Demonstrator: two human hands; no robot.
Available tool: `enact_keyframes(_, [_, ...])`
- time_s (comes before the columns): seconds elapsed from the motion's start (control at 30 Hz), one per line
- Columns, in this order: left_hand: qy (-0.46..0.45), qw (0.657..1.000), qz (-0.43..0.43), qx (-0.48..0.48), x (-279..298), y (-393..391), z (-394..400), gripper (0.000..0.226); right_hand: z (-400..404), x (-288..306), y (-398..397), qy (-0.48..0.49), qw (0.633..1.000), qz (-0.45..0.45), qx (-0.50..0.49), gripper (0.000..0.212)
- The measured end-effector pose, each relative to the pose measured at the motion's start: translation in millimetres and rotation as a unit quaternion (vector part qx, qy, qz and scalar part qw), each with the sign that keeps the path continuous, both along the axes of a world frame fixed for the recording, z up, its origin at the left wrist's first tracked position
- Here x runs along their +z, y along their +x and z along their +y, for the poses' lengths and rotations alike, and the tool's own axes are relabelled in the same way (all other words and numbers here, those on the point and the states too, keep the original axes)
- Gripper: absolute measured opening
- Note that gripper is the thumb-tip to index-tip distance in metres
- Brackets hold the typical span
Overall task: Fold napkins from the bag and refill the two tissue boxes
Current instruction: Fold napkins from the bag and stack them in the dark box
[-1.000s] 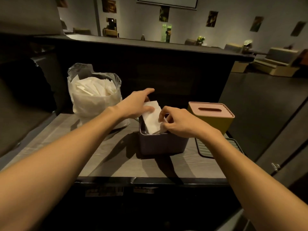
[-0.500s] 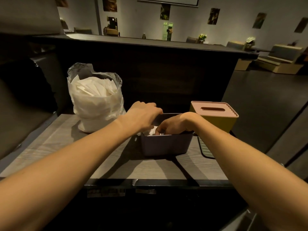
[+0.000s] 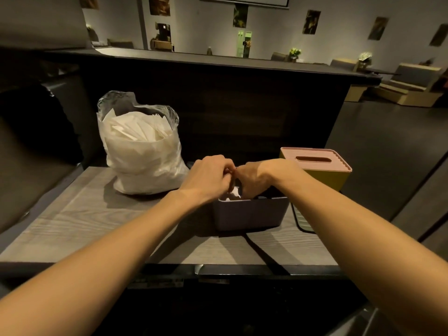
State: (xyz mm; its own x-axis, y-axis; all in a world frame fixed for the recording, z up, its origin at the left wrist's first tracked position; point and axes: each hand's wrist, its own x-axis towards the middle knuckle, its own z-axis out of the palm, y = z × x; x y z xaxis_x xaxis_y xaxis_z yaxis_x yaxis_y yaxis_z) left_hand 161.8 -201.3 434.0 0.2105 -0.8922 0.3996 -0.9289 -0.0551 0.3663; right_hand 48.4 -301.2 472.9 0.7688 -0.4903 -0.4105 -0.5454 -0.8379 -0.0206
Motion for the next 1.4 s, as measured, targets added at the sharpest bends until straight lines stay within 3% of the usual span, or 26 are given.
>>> enact_keyframes(0.23, [-0.069, 0.996, 0.050, -0.020, 0, 5, 9, 0.012, -5, 18, -9, 0.016, 0.999, -0.030, -0.013, 0.042])
enact_keyframes(0.4, [-0.153, 0.985, 0.071, -0.018, 13, 30, 35, 0.012, 26, 60, 6, -0.029, 0.978, -0.206, 0.028, 0.012])
enact_keyframes(0.6, [-0.175, 0.980, 0.074, 0.059, 15, 71, 70, 0.010, 63, 65, 81, -0.054, 0.889, -0.456, -0.001, 0.019])
enact_keyframes(0.67, [-0.146, 0.983, 0.081, 0.078, 10, 76, 79, 0.010, 72, 62, 108, -0.068, 0.890, -0.451, 0.018, 0.024])
enact_keyframes(0.77, [-0.101, 0.984, 0.100, 0.107, -1, 79, 86, 0.012, 78, 52, 137, -0.168, 0.921, -0.350, 0.037, 0.025])
enact_keyframes(0.83, [-0.087, 0.984, 0.112, 0.105, -8, 81, 86, 0.015, 77, 48, 147, -0.256, 0.918, -0.304, 0.021, 0.021])
enact_keyframes(0.9, [-0.089, 0.984, 0.120, 0.096, -14, 82, 84, 0.013, 74, 48, 152, -0.275, 0.915, -0.296, -0.009, 0.023])
enact_keyframes(1.0, [-0.095, 0.984, 0.123, 0.085, -23, 85, 81, 0.011, 69, 47, 156, -0.224, 0.916, -0.325, -0.072, 0.029])
enact_keyframes(1.13, [-0.100, 0.982, 0.142, 0.067, -33, 87, 80, 0.019, 64, 41, 156, -0.243, 0.883, -0.390, -0.096, 0.008])
enact_keyframes(1.4, [-0.087, 0.970, 0.208, 0.095, -52, 87, 90, 0.027, 68, 45, 151, -0.298, 0.808, -0.508, -0.023, 0.026])
